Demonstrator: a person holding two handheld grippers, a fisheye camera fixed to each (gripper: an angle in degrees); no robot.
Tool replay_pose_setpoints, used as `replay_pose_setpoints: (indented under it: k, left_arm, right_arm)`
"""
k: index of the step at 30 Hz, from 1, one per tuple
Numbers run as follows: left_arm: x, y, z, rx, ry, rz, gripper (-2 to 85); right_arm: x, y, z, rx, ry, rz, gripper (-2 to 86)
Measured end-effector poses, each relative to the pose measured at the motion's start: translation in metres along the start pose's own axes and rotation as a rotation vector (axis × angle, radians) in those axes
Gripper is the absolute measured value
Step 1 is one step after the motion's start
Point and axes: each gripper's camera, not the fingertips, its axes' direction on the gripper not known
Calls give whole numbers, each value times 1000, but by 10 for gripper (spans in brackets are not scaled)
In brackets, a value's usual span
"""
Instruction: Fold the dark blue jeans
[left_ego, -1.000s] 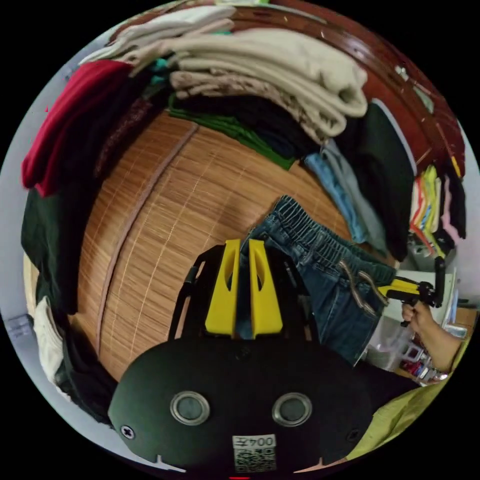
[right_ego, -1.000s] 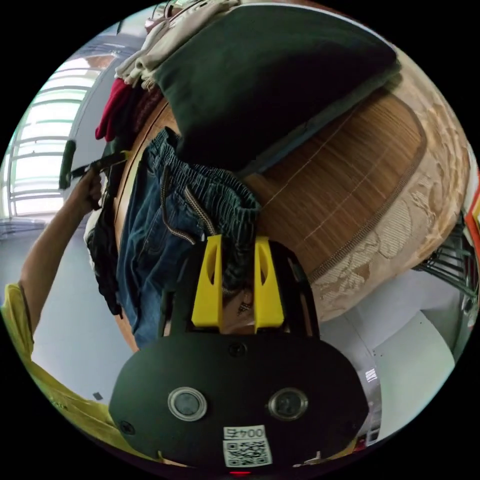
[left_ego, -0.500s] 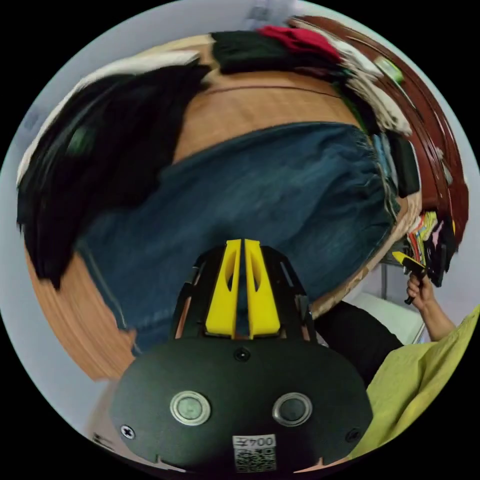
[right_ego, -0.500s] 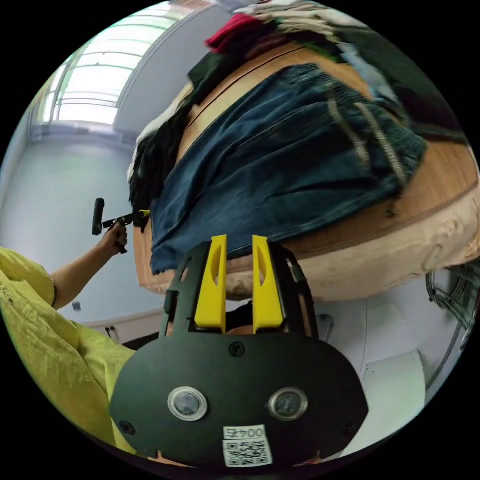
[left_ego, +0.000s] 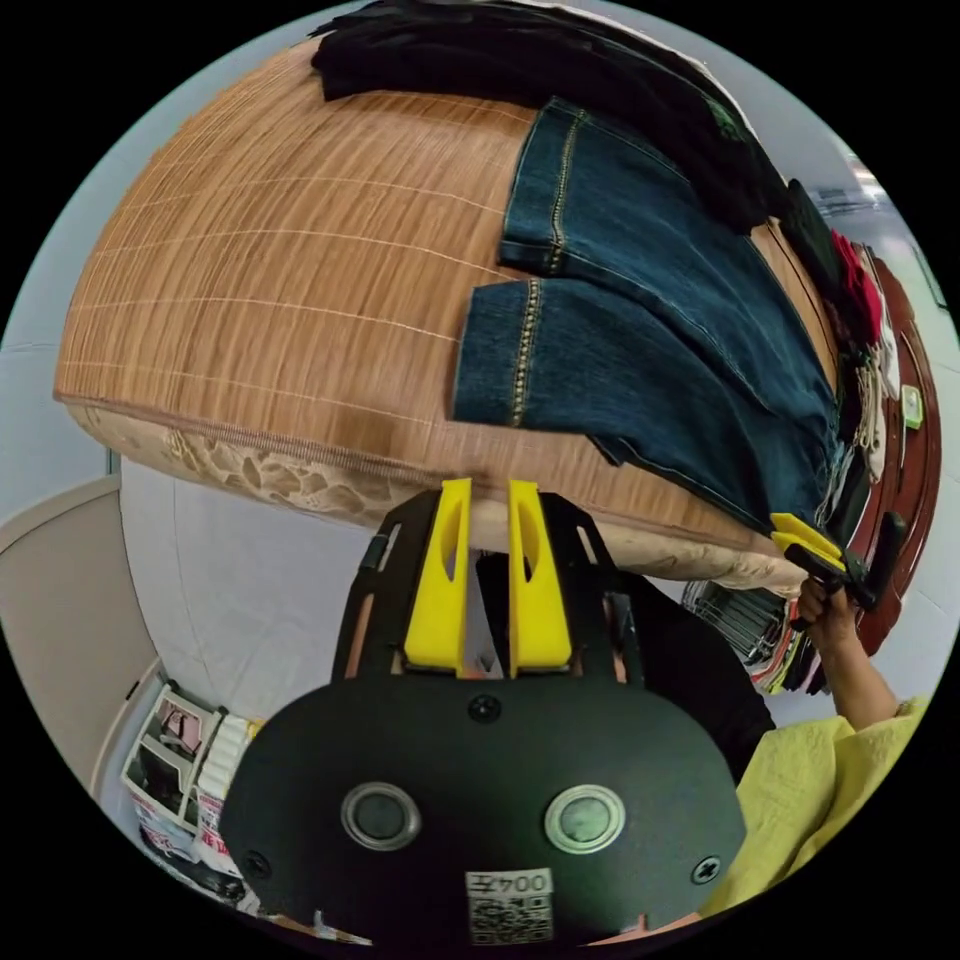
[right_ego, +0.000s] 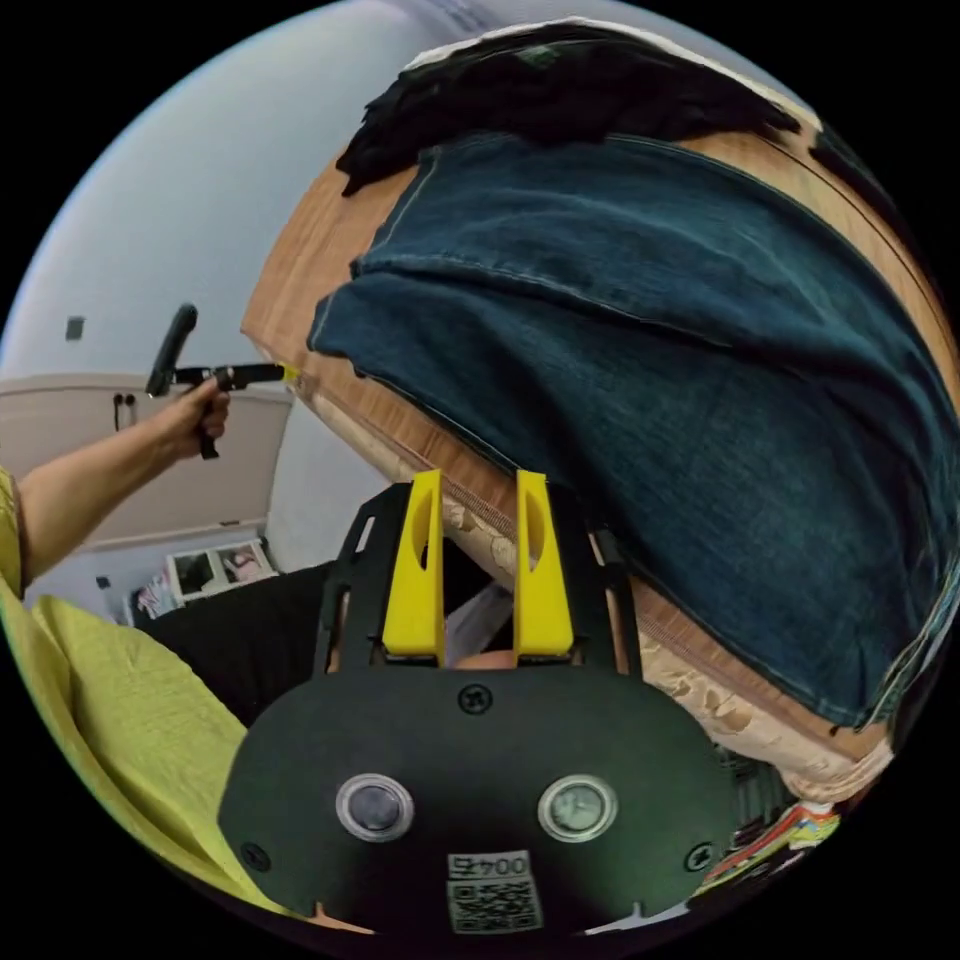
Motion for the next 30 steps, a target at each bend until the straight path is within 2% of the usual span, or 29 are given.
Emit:
replay_pose_setpoints:
  k: [3,5,9,14,18,22,25,28,30]
  left_arm:
    - [-38,2,64,-4,120,-13,70]
    - [-68,7,113,10,280,-73,83]
    - [-100,20,178,39,421,-135,101]
    - [-145,48,261,175,695,-200,138]
    - [-170,60,313,189,780,-276,135]
    - [-181,60,354,204,773,-343,71]
    - [-172,56,356,237,711,-350,44]
    - [-154,57,338,305,786,-359,35]
    - [-139,53,317,322,821,-289,32]
  right_arm:
    - [-15,-16,32,-70,119,-86,113]
    - [-26,-24,55,-115,230,-183,114]
    - [-34,-32,89,-175,345,-318,114]
    - [-35,-43,124,-233,444,-438,102]
    - [-30,-48,130,-224,436,-451,85]
    - [-22,-61,131,-239,438,-425,42]
    - [-10,-73,121,-256,333,-375,22]
    - [8,-79,85,-199,189,-303,10]
    - [16,-78,53,-138,115,-281,6]
